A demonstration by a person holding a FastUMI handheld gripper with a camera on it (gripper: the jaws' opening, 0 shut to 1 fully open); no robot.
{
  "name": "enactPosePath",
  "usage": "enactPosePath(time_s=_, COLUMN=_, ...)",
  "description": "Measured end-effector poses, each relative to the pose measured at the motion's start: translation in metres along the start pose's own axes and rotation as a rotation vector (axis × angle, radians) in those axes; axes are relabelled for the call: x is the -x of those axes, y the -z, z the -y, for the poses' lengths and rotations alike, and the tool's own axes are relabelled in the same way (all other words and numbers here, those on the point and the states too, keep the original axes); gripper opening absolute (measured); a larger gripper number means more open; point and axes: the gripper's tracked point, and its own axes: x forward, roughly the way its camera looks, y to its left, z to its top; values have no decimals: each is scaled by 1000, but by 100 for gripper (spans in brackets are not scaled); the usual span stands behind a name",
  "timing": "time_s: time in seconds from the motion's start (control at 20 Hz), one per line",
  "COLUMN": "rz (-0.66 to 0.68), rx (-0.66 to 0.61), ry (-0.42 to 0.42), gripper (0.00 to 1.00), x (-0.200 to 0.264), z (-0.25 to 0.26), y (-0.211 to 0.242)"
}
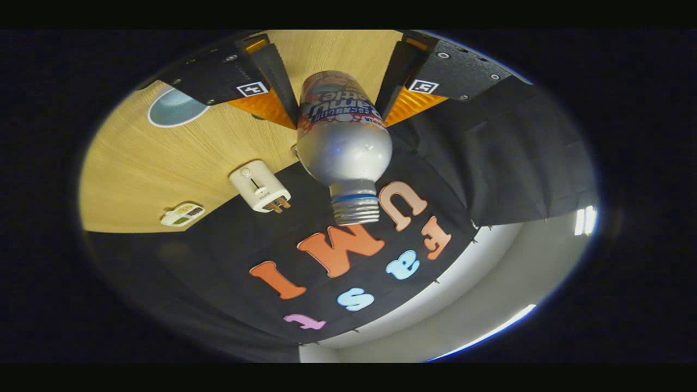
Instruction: Take the bottle from table, then pour the juice into the cup, finally place the bottle on the coaster
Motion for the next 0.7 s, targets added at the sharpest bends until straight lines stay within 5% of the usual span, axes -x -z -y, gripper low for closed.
enactPosePath(time_s=0.7, rz=-145, rx=341, ry=177, gripper=78, x=-117, z=57, y=70)
